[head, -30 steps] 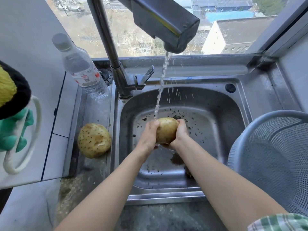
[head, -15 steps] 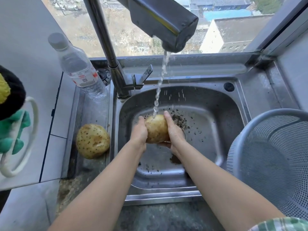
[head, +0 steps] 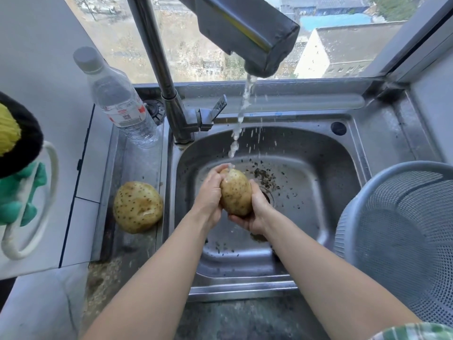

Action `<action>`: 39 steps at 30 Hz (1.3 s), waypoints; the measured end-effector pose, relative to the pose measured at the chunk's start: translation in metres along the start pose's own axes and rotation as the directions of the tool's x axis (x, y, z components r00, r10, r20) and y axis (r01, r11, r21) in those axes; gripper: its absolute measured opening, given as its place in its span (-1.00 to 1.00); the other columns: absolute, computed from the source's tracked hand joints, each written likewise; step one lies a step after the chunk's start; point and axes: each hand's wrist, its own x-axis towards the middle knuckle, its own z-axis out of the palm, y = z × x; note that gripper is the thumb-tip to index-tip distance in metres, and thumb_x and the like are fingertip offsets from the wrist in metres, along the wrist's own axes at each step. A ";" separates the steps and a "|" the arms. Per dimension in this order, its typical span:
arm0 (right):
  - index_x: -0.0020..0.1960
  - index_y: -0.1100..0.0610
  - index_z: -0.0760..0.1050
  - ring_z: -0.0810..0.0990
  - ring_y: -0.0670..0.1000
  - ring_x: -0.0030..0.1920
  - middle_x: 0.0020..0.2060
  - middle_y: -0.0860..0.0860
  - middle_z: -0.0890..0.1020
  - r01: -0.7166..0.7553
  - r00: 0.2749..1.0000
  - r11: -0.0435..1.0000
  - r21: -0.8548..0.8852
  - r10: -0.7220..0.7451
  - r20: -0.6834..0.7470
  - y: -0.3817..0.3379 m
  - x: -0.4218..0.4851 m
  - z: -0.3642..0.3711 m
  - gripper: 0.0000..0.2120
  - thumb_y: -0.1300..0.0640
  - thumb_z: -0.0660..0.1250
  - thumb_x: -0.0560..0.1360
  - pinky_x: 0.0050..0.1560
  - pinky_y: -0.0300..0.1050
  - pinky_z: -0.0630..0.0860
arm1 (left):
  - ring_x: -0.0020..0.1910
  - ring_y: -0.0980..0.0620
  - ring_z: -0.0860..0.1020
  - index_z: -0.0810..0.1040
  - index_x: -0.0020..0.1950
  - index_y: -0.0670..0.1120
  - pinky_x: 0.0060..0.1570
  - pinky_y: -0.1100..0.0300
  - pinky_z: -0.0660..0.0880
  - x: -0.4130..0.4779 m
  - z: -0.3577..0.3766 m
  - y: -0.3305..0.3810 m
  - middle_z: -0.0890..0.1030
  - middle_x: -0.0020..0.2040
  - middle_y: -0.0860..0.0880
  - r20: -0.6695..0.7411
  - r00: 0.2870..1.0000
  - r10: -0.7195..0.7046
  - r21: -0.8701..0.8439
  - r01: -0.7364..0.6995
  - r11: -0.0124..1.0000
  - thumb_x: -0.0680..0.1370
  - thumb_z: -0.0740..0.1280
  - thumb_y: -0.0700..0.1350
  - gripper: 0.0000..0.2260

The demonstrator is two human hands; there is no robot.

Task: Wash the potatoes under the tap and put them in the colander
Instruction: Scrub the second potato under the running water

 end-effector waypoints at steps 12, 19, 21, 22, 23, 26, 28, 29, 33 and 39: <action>0.15 0.12 0.53 0.65 0.20 0.05 0.06 0.21 0.64 0.130 0.991 0.978 0.164 -0.130 -0.013 -0.010 0.000 0.011 -0.57 -0.20 0.17 0.55 -0.05 0.08 0.65 | 0.22 0.02 0.52 0.30 0.43 0.20 0.12 0.11 0.56 -0.005 -0.006 -0.017 0.44 0.32 -0.04 0.103 0.985 0.138 0.105 -0.149 0.983 0.64 0.21 0.11 -0.65; -0.03 0.15 0.53 0.60 0.09 -0.28 -0.23 0.14 0.62 0.036 0.999 0.999 -0.007 -0.036 0.031 -0.012 -0.011 0.011 -0.62 -0.14 0.12 0.58 -0.45 -0.18 0.54 | 0.15 -0.12 0.57 0.54 0.18 0.08 0.10 -0.18 0.60 0.003 -0.003 -0.015 0.56 0.17 -0.13 -0.036 0.925 0.377 0.348 -0.342 0.873 0.47 0.21 0.24 -0.61; 0.00 0.16 0.53 0.59 0.09 -0.32 -0.24 0.14 0.62 0.027 0.999 1.000 -0.011 -0.026 0.046 -0.010 -0.012 0.012 -0.59 -0.16 0.11 0.58 -0.53 -0.24 0.49 | 0.10 -0.12 0.60 0.60 0.10 -0.01 0.08 -0.18 0.61 0.004 0.007 -0.003 0.62 0.05 -0.11 -0.167 0.949 0.268 0.283 -0.215 0.935 0.57 0.11 0.10 -0.66; 0.01 0.16 0.52 0.59 0.09 -0.33 -0.24 0.14 0.62 0.031 0.998 1.000 -0.005 -0.031 0.050 -0.008 -0.012 0.011 -0.58 -0.18 0.12 0.58 -0.53 -0.24 0.49 | 0.08 -0.12 0.60 0.61 0.07 -0.03 0.07 -0.15 0.62 0.005 0.011 0.001 0.62 0.01 -0.09 -0.201 0.962 0.185 0.230 -0.137 0.963 0.61 0.09 0.03 -0.68; 0.01 0.17 0.51 0.58 0.08 -0.34 -0.24 0.15 0.62 0.047 0.997 0.999 -0.008 -0.047 0.057 -0.006 -0.014 0.010 -0.55 -0.20 0.13 0.57 -0.51 -0.22 0.50 | 0.07 -0.12 0.60 0.61 0.05 -0.04 0.04 -0.09 0.62 0.006 0.013 0.004 0.62 0.01 -0.10 -0.228 0.968 0.105 0.167 -0.067 0.984 0.65 0.08 -0.01 -0.69; 0.02 0.19 0.52 0.52 0.01 -0.47 -0.33 0.14 0.61 0.195 0.981 0.949 -0.246 -0.192 0.035 -0.006 -0.011 0.002 -0.38 -0.38 0.10 0.52 -0.50 -0.22 0.44 | 0.12 -0.15 0.58 0.55 0.10 -0.01 0.07 -0.04 0.60 0.009 0.006 0.009 0.59 0.15 -0.16 -0.271 0.958 -0.097 0.046 0.113 0.992 0.69 0.01 0.12 -0.64; 0.06 0.18 0.54 0.47 -0.03 -0.51 -0.38 0.11 0.61 0.284 0.950 0.830 -0.481 -0.313 0.022 -0.010 -0.009 0.000 -0.26 -0.47 0.02 0.49 -0.50 -0.23 0.39 | 0.13 -0.17 0.60 0.49 0.26 -0.03 0.08 -0.11 0.62 0.009 -0.006 0.003 0.58 0.18 -0.16 -0.218 0.966 -0.137 0.036 0.149 0.988 0.62 0.11 0.28 -0.54; 0.07 0.18 0.54 0.46 -0.04 -0.52 -0.38 0.11 0.61 0.304 0.935 0.770 -0.560 -0.354 0.021 -0.013 -0.009 -0.001 -0.23 -0.48 -0.04 0.49 -0.49 -0.22 0.39 | 0.11 -0.18 0.62 0.46 0.30 -0.05 0.03 -0.12 0.64 0.010 -0.011 0.000 0.59 0.18 -0.17 -0.185 0.975 -0.119 0.073 0.135 0.988 0.54 0.24 0.31 -0.48; 0.10 0.17 0.53 0.68 0.13 -0.21 -0.12 0.18 0.67 0.356 0.880 0.608 -0.710 -0.474 0.036 -0.021 -0.007 0.004 -0.21 -0.44 -0.18 0.52 -0.17 -0.02 0.62 | 0.04 -0.19 0.65 0.46 0.32 -0.09 -0.13 -0.07 0.67 0.013 -0.019 -0.009 0.60 0.18 -0.22 -0.160 0.980 -0.117 0.026 0.123 0.992 0.41 0.45 0.22 -0.40; 0.12 -0.05 0.49 0.56 0.00 0.08 0.10 0.01 0.57 0.775 0.570 0.340 -0.533 -0.739 0.358 -0.018 -0.010 0.011 -0.66 -0.19 0.41 0.43 0.10 -0.08 0.55 | 0.00 -0.27 0.66 0.54 0.24 -0.16 -0.07 -0.21 0.65 0.011 -0.014 -0.012 0.62 0.09 -0.30 -0.175 0.914 -0.365 -0.287 0.307 0.907 0.51 0.20 0.38 -0.36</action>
